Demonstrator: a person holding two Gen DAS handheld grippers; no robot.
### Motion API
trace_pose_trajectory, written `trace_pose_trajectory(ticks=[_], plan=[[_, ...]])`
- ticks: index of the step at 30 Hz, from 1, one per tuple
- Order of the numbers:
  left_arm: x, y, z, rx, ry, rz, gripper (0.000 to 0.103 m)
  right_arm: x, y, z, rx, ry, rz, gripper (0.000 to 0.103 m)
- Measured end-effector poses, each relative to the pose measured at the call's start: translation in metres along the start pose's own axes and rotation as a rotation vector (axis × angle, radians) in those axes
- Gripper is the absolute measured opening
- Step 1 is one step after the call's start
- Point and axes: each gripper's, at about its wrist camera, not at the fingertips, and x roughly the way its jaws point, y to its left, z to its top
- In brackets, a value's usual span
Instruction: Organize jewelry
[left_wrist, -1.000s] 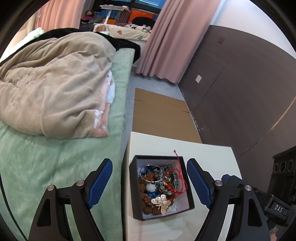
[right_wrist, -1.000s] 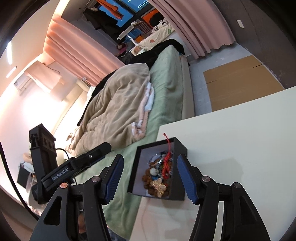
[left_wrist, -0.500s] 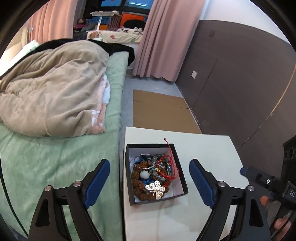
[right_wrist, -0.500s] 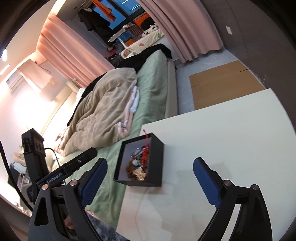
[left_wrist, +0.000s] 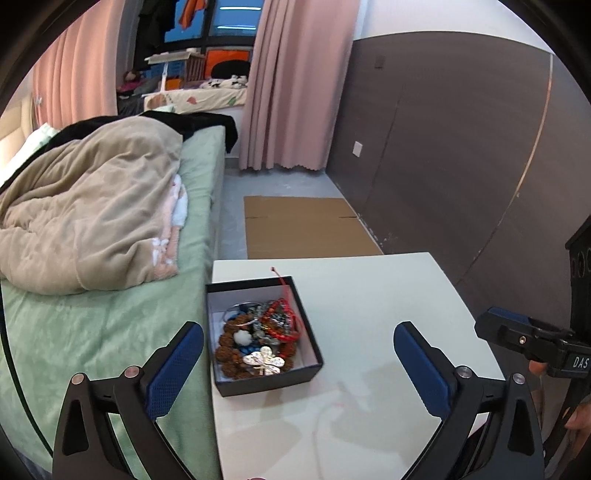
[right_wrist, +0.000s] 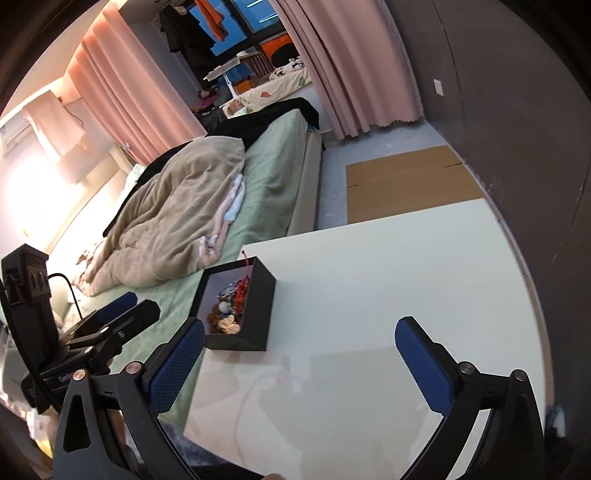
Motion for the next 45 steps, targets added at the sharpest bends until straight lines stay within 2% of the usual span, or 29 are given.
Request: trace_pose_trajectory(ticks=[9,15,25,45], plan=[[-0.006,-0.017,-0.006,0.012,-0.030,-0.007,0.103,-0.024,-0.006,-0.006,-0.073,-0.024,-0.064,0.103],[-0.013,-0.027,-0.007,0.044,-0.055,-0.012,0.103,-0.038,-0.018,-0.008,-0.062,-0.073,-0.101,0.103],[-0.017,-0.029,-0.010,0.061,-0.079,0.019,0.103,-0.047,-0.014,-0.009,-0.077,-0.109,-0.105,0.103],[-0.016,-0.028,-0.010,0.054,-0.091,0.068,0.103,-0.040,-0.022,-0.013,-0.056,-0.083,-0.115,0.103]])
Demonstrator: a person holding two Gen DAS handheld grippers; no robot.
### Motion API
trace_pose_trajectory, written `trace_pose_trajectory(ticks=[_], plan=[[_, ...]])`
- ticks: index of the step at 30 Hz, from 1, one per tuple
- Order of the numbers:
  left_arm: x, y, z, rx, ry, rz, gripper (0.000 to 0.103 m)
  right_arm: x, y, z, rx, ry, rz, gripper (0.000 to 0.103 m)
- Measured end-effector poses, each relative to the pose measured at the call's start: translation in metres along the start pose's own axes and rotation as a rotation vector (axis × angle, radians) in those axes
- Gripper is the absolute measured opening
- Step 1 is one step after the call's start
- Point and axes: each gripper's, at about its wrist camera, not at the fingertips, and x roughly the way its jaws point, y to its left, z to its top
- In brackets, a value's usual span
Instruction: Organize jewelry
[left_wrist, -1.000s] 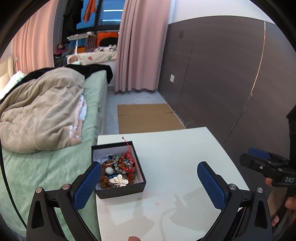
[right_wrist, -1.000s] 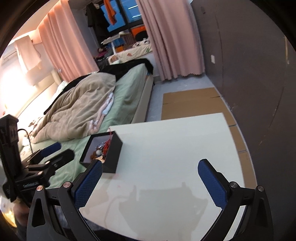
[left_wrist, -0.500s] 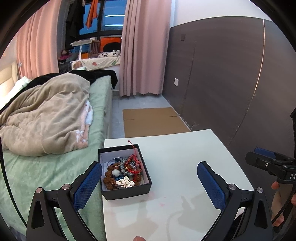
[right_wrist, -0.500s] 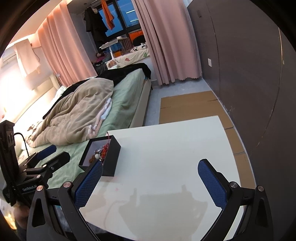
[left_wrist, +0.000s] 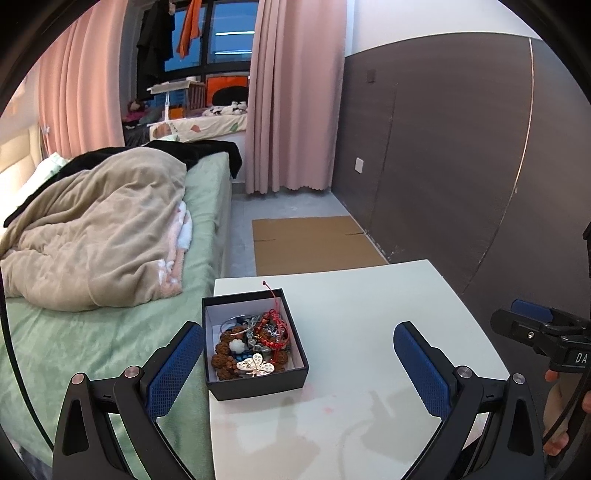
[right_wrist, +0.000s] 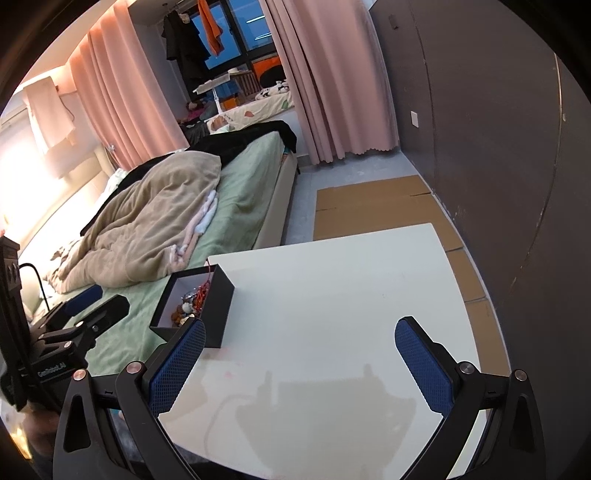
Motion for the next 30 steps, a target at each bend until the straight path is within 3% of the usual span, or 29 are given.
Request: trace_pose_trajectory(ticks=[30], plan=[[0.0045,0.0008,-0.0050,-0.002,0.011,0.008,0.103,0.0037,0.0003,-0.0038,0.002,0.018,-0.005,0.103]])
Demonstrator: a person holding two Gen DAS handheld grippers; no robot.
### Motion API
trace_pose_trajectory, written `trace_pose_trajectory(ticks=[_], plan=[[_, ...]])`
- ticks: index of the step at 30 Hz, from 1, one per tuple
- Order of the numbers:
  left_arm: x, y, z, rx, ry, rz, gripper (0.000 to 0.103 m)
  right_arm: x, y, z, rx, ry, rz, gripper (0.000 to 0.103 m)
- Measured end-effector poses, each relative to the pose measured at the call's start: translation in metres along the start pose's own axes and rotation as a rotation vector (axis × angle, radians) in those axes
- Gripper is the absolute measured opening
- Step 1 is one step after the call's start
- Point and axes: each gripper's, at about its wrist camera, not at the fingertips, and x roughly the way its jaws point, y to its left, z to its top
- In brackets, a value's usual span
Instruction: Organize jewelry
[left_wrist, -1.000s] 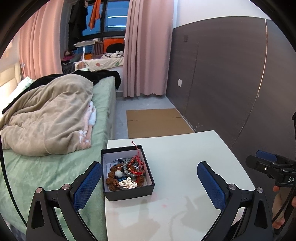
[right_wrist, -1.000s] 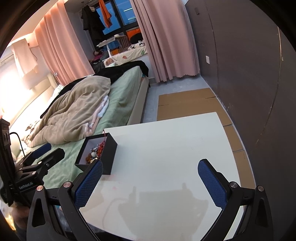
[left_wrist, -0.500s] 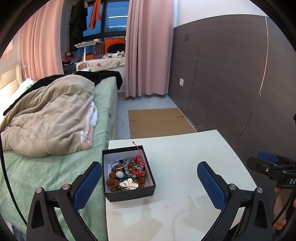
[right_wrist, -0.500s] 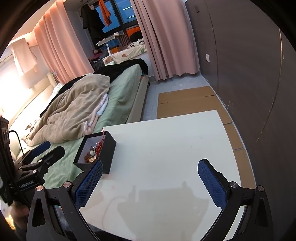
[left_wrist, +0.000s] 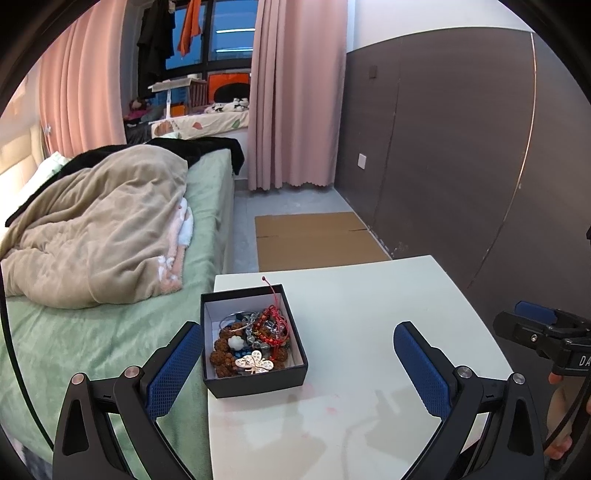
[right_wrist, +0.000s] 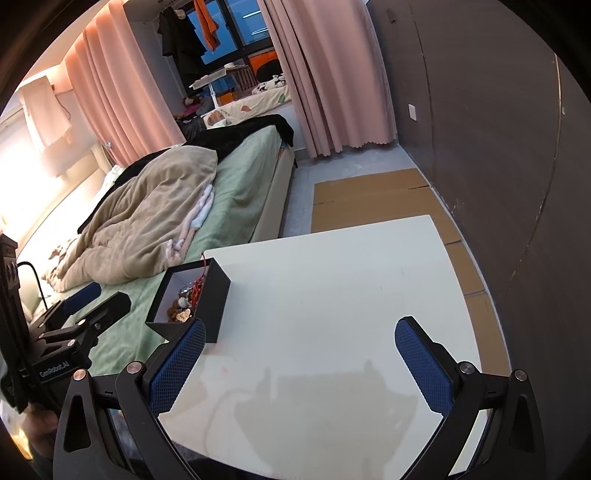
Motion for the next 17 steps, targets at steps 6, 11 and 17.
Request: trace_pose_trajectory(ticks=[6,11,17], plan=[[-0.0004,0.0000,-0.0019,-0.006,0.002,-0.009,0.103,0.0009,-0.0013,-0.0002,0.006,0.005,-0.001,0.103],[-0.0006,-0.0011,-0.0024,-0.005,0.003,-0.011,0.103,0.0008,-0.0023,-0.0005,0.006,0.006,0.000,0.103],[-0.0004,-0.0014,-0.0025,-0.004,0.007,-0.008,0.103,0.0017,-0.0023,-0.0020,0.009,0.012,-0.003,0.103]])
